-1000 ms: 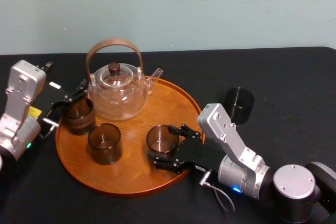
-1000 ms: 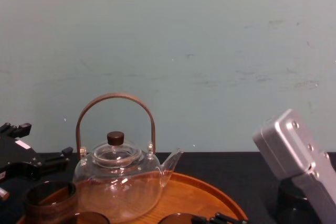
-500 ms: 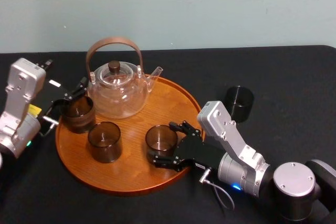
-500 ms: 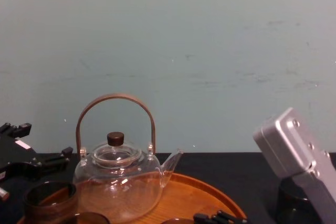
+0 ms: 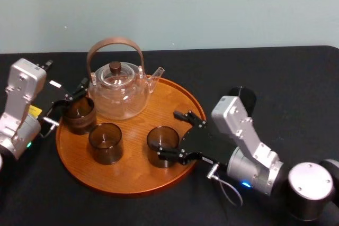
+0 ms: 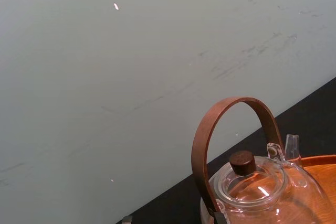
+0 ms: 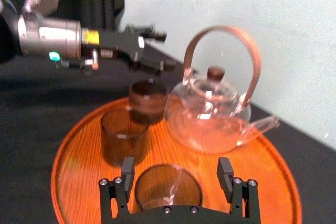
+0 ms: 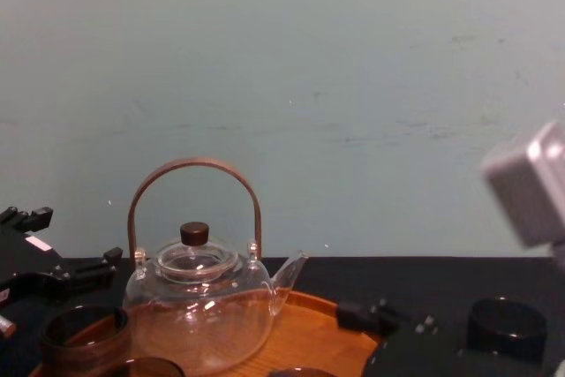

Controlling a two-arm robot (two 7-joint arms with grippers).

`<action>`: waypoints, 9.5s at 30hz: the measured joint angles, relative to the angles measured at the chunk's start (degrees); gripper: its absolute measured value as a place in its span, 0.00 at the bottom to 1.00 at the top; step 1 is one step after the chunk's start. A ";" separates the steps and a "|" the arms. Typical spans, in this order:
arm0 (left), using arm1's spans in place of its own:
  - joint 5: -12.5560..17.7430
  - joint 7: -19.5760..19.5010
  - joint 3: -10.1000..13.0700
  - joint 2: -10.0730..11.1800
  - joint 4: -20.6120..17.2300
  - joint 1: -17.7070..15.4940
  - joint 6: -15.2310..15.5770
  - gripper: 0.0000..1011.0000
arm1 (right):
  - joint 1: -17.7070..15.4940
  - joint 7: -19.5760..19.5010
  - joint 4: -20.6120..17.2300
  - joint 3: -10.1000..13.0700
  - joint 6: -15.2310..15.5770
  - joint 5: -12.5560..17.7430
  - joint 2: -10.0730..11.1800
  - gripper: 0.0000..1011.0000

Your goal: Pick up the glass from the table and place it on the tray.

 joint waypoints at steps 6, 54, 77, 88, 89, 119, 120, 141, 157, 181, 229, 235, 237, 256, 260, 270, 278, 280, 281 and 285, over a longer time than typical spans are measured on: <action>0.00 0.00 0.00 0.00 0.00 0.00 0.00 0.99 | -2.82 0.06 -5.15 2.90 -2.06 2.56 2.34 0.99; 0.00 0.00 0.00 0.00 0.00 0.00 0.00 0.99 | -6.36 -6.88 3.52 17.95 3.06 4.86 1.76 0.99; 0.00 0.00 0.00 0.00 0.00 0.00 0.00 0.99 | 3.81 -6.97 14.99 14.32 0.89 0.78 -1.85 0.99; 0.00 0.00 0.00 0.00 0.00 0.00 0.00 0.99 | 6.24 -6.96 18.36 13.67 -0.26 -0.11 -3.20 0.99; 0.00 0.00 0.00 0.00 0.00 0.00 0.00 0.99 | 6.23 -6.97 18.33 13.68 -0.26 -0.11 -3.18 0.99; 0.00 0.00 0.00 0.00 0.00 0.00 0.00 0.99 | 5.90 -6.95 17.81 13.79 -0.10 -0.03 -2.96 0.90; 0.00 0.00 0.00 0.00 0.00 0.00 0.00 0.99 | 5.89 -6.95 17.80 13.79 -0.09 -0.03 -2.95 0.90; 0.00 0.00 0.00 0.00 0.00 0.00 0.00 0.99 | 4.08 -3.63 8.01 12.02 -0.46 1.60 -2.11 0.90; 0.00 0.00 0.00 0.00 0.00 0.00 0.00 0.99 | 8.04 -1.81 11.21 5.46 -1.20 0.31 -4.47 0.90; 0.00 0.00 0.00 0.00 0.00 0.00 0.00 0.99 | 12.35 -2.10 19.36 3.15 -3.33 -1.39 -7.06 0.90; 0.00 0.00 0.00 0.00 0.00 0.00 0.00 0.99 | 8.88 -0.50 10.56 6.12 -4.55 2.81 -4.01 0.99; 0.00 0.00 0.00 0.00 0.00 0.00 0.00 0.99 | 5.70 -2.02 5.99 9.10 -5.32 4.23 -1.29 0.99; 0.00 0.00 0.00 0.00 0.00 0.00 0.00 0.99 | 4.90 -2.52 5.42 10.08 -5.44 4.61 -0.74 0.99; 0.00 0.00 0.00 0.00 0.00 0.00 0.00 0.99 | -2.02 -6.85 5.47 18.82 -8.81 3.42 2.31 0.99; 0.00 0.00 0.00 0.00 0.00 0.00 0.00 0.99 | -2.21 -6.29 5.84 18.65 -8.90 2.92 1.84 0.99; 0.00 0.00 0.00 0.00 0.00 0.00 0.00 0.99 | -1.82 -5.69 7.49 18.02 -8.96 1.78 0.73 0.99; 0.00 0.00 0.00 0.00 0.00 0.00 0.00 0.99 | -1.80 -5.68 7.48 18.00 -8.99 1.73 0.74 0.99; 0.00 0.00 0.00 0.00 0.00 0.00 0.00 0.99 | -1.81 -5.68 7.46 18.01 -8.98 1.74 0.75 0.99; 0.00 0.00 0.00 0.00 0.00 0.00 0.00 0.99 | -1.81 -5.67 7.45 18.01 -8.97 1.75 0.75 0.99; 0.00 0.00 0.00 0.00 0.00 0.00 0.00 0.99 | -1.82 -5.67 7.42 18.01 -8.95 1.77 0.77 0.99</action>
